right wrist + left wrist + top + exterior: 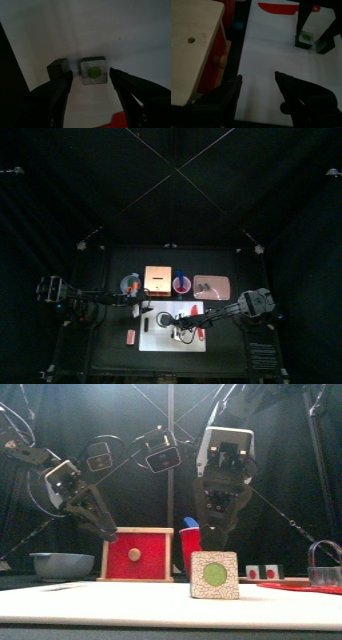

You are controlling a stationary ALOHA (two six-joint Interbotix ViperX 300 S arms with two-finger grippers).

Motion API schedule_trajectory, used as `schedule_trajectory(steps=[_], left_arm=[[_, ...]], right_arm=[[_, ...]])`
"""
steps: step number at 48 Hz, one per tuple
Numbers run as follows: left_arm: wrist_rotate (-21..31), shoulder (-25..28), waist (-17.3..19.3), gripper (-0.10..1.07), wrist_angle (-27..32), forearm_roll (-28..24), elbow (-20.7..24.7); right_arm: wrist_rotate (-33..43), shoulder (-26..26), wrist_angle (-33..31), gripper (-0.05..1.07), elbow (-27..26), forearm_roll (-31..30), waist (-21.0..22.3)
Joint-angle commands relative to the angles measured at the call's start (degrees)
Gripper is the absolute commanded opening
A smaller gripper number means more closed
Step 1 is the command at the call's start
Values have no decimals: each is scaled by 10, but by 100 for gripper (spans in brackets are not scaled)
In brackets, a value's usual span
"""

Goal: Place cut sushi roll on plate

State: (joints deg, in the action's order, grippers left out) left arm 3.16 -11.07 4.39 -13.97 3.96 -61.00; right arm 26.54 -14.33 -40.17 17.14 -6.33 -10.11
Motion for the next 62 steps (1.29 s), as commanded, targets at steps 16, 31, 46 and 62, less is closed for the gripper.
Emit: schedule_trajectory(steps=[16,31,46,62], left_arm=[[0,-3,-1,90,-3,8,8],[0,-3,-1,90,-2,11,6],[0,-2,-1,90,-2,11,6],[-1,-3,-1,90,-2,11,9]], right_arm=[[-4,-18,14,90,2,9,11],[11,79,-12,74,40,4,33],[100,314,-24,74,300,-47,198],[109,381,59,75,423,-76,393]])
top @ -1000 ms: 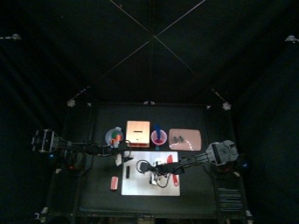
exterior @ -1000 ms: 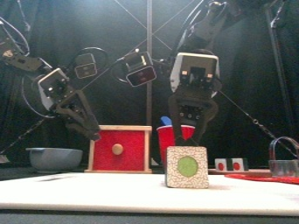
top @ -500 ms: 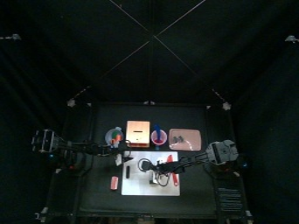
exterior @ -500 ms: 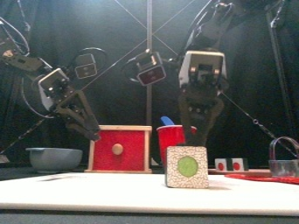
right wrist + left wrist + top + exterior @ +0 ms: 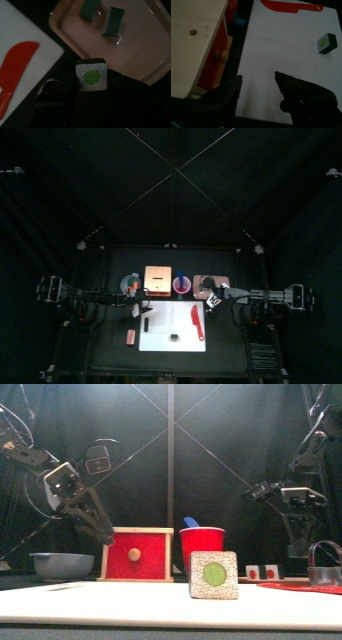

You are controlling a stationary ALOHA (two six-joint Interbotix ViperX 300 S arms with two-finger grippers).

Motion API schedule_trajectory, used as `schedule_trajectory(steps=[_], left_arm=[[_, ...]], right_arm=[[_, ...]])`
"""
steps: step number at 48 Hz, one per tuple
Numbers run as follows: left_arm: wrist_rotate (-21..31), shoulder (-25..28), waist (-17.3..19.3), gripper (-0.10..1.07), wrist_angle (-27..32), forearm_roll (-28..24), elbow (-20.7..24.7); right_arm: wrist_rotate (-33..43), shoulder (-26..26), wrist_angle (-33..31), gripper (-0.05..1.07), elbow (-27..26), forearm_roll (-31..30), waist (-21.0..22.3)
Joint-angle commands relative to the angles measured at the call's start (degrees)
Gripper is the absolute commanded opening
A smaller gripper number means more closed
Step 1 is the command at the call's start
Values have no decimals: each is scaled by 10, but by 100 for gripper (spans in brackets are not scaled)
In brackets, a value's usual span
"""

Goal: Place cut sushi roll on plate

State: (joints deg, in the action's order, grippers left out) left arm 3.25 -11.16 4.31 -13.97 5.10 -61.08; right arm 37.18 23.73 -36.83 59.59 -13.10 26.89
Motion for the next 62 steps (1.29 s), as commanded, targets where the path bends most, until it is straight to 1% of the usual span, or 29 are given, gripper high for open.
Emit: schedule_trajectory(steps=[1,4,5,9,12,15,17,20,22,23,24,25,29,31,33,34,35,37,39,41,45,51,58,60,62], left_arm=[[-2,-2,1,90,-2,0,10],[-3,-1,2,90,-2,0,11],[-3,-2,3,90,-2,0,11],[-3,-2,2,90,0,0,10],[-3,-2,2,90,2,0,9],[-3,-2,3,90,5,1,11],[-3,-2,2,90,7,0,11],[-3,-1,3,90,8,0,12],[-3,-2,3,90,8,0,13],[-3,-2,3,90,8,0,14],[-3,-2,4,90,8,1,15],[-3,-2,4,90,8,0,17],[-4,-2,4,90,8,-1,22],[-4,-2,4,90,8,-1,23],[-4,-2,4,90,8,-1,25],[-4,-2,4,90,8,-1,25],[-4,-2,3,90,8,-2,25],[-4,-2,3,90,8,-1,26],[-4,-2,3,90,8,0,28],[-3,-2,2,90,8,0,28],[-3,-1,1,90,8,0,28],[-2,-2,-1,90,8,0,27],[-1,-2,-1,90,8,1,22],[-1,-2,-1,90,8,0,21],[-1,-2,-1,90,8,0,21]], right_arm=[[4,-2,34,77,-1,-11,35],[-1,-13,60,85,2,-13,70],[-5,-19,71,90,2,-13,78],[-5,-40,90,102,-2,-16,81],[-3,-45,86,104,-8,-17,78],[1,-33,62,104,-15,-16,68],[3,-14,38,104,-24,-14,50],[4,15,12,104,-40,-7,6],[4,34,7,104,-58,10,-50],[4,37,10,104,-68,16,-79],[4,34,14,104,-82,23,-120],[4,31,18,104,-90,25,-140],[4,-14,35,104,-134,33,-252],[6,-47,44,104,-159,41,-294],[4,-84,52,104,-185,59,-323],[3,-97,53,104,-194,65,-330],[2,-121,54,104,-213,76,-345],[-4,-151,54,103,-237,85,-361],[-6,-180,54,104,-263,89,-376],[-9,-215,53,104,-299,87,-397],[-8,-257,51,104,-346,73,-421],[-9,-307,52,103,-389,55,-437],[-9,-352,51,103,-413,37,-440],[-9,-360,51,101,-415,36,-438],[-9,-367,50,97,-415,37,-438]])
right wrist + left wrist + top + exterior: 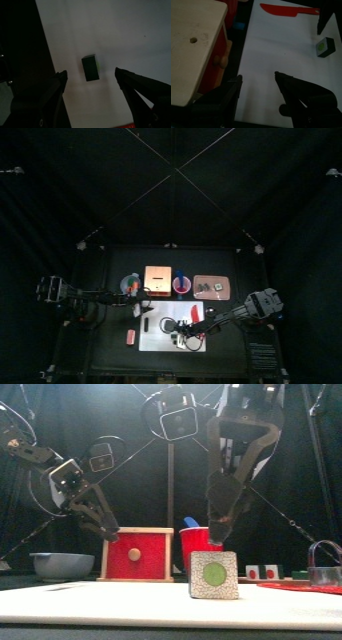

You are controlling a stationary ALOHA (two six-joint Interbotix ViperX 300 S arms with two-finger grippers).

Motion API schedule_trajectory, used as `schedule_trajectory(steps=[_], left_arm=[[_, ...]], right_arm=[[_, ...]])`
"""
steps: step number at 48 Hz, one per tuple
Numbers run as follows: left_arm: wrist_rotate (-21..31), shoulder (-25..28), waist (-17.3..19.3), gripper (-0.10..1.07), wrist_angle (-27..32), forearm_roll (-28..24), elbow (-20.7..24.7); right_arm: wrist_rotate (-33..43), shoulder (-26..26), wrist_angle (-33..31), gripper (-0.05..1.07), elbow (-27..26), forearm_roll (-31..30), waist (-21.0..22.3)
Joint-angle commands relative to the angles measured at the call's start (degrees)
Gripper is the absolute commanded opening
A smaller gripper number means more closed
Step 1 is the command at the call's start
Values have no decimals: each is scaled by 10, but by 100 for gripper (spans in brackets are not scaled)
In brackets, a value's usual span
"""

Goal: Place cut sushi roll on plate

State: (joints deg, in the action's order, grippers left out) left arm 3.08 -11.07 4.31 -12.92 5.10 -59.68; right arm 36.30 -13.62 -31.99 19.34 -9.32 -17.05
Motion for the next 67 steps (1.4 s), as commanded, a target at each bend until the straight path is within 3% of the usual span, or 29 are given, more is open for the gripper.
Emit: schedule_trajectory(steps=[1,6,12,20,35,48,54,60,67], left_arm=[[1,-2,-1,90,-3,1,7],[1,-2,-2,90,-3,2,4],[1,-2,-2,90,-3,7,0],[1,-2,-1,90,-3,10,-2],[-4,-4,4,90,4,4,-11],[-1,-3,3,90,7,4,-11],[-1,-3,2,90,7,6,-11],[-2,-3,4,90,7,4,-11],[-2,-2,4,90,7,4,-11]], right_arm=[[0,4,1,94,-12,0,2],[3,-2,4,71,-11,5,2],[5,3,3,56,-9,1,3],[13,73,-28,55,27,-13,18],[71,280,-89,55,200,-28,140],[195,442,-142,55,339,-85,256],[247,483,-186,55,404,-104,303],[296,479,-166,55,441,-126,354],[311,457,-112,55,460,-160,456]])
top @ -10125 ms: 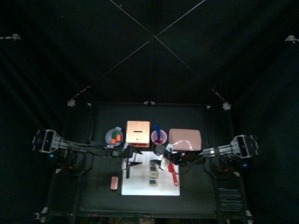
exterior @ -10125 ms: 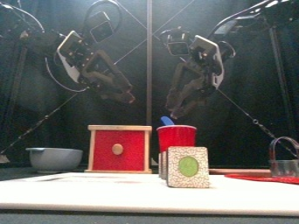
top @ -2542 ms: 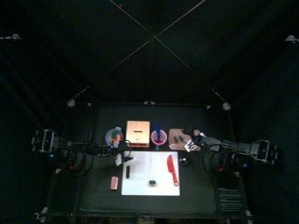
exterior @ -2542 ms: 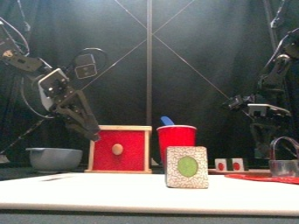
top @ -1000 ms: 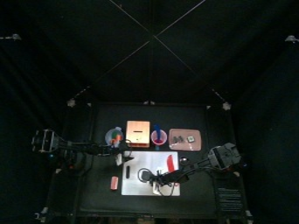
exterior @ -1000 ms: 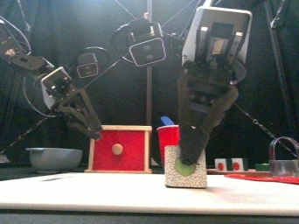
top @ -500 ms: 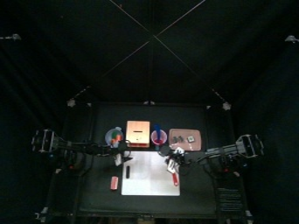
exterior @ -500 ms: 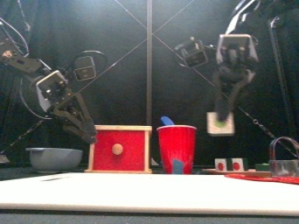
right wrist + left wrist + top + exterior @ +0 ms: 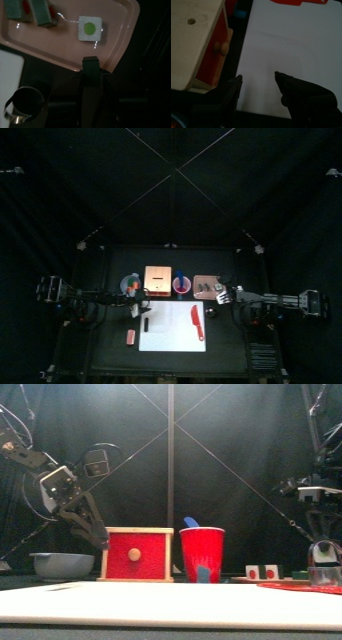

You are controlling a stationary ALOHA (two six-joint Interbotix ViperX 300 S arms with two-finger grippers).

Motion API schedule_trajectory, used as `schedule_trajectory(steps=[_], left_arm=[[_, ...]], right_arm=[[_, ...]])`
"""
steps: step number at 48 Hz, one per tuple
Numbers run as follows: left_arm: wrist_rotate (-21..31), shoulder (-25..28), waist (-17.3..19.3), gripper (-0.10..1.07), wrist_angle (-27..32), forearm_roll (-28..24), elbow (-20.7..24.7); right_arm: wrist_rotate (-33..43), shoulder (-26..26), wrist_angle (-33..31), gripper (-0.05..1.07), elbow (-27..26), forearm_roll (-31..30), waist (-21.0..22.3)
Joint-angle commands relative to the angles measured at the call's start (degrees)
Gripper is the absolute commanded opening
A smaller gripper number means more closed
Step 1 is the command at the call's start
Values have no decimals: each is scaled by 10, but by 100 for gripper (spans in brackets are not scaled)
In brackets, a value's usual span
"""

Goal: Place cut sushi roll on plate

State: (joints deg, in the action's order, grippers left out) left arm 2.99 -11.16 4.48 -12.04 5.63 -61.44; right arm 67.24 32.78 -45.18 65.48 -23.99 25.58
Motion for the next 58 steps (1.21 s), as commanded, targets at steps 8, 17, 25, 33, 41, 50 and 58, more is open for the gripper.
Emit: schedule_trajectory(steps=[8,17,25,33,41,50,58], left_arm=[[0,-2,2,90,0,0,4],[-1,-1,2,90,0,-1,5],[-1,-2,2,90,0,0,4],[0,-2,0,90,0,0,9],[0,-10,-11,90,-4,1,44],[-1,-24,-34,90,-25,-17,77],[-3,-28,-33,90,-72,-16,75]], right_arm=[[1,-41,83,56,-1,-14,101],[1,-76,149,81,-6,-21,129],[-4,-59,118,100,-22,-21,122],[-7,29,113,100,-47,-51,61],[-8,83,268,100,-48,-143,-105],[-5,51,411,100,-66,-198,-197],[-6,28,414,100,-69,-198,-194]])
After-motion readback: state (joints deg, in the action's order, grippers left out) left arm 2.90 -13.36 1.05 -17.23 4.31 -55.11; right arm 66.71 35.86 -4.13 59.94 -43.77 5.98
